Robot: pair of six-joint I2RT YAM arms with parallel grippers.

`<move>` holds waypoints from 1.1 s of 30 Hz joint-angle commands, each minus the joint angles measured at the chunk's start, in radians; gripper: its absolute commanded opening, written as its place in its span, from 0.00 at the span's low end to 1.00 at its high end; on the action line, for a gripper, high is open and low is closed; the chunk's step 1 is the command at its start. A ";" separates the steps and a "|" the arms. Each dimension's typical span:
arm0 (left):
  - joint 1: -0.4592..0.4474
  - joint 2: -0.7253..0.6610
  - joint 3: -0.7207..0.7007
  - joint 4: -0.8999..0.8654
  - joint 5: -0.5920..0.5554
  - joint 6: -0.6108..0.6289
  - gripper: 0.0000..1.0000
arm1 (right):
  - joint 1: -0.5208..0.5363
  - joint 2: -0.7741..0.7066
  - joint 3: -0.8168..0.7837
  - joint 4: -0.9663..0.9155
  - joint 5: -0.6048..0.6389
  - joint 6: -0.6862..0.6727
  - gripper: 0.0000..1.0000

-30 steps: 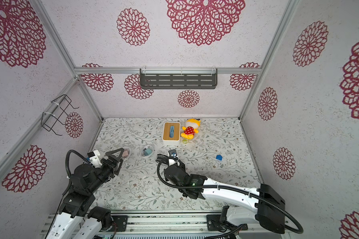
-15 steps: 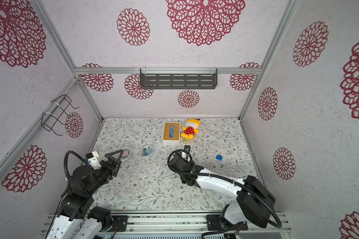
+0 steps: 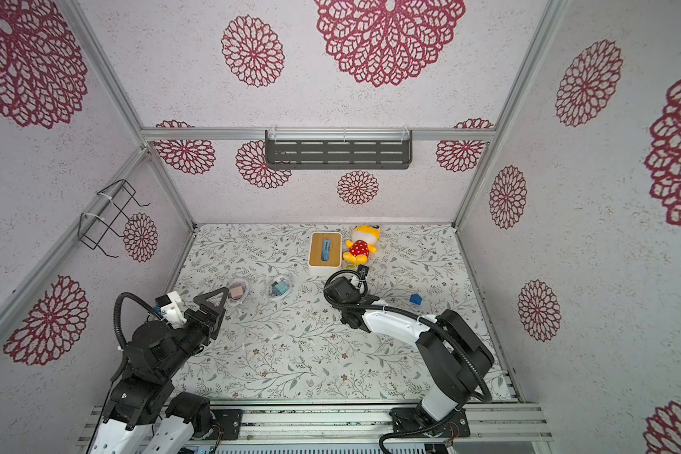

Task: Pack away charging kits
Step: Place the storage bag at the center of the board, then adjust the storage bag at the center of the board.

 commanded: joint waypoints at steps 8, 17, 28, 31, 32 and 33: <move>0.003 0.039 -0.020 0.051 0.018 0.003 0.96 | 0.009 -0.022 0.033 0.069 -0.153 -0.123 0.60; 0.003 0.033 -0.031 0.058 0.019 -0.001 0.97 | -0.071 -0.236 -0.002 -0.052 -0.018 -0.191 0.77; 0.001 0.032 -0.041 0.071 0.018 -0.011 0.97 | -0.267 -0.127 0.021 -0.069 -0.114 -0.246 0.88; 0.001 0.035 -0.044 0.073 0.017 -0.009 0.97 | -0.267 -0.053 0.048 -0.059 -0.134 -0.256 0.89; 0.003 0.036 -0.045 0.074 0.015 -0.008 0.97 | -0.267 -0.029 0.057 -0.042 -0.163 -0.271 0.88; 0.002 0.038 -0.045 0.075 0.016 -0.008 0.97 | -0.263 -0.008 0.067 -0.028 -0.193 -0.286 0.87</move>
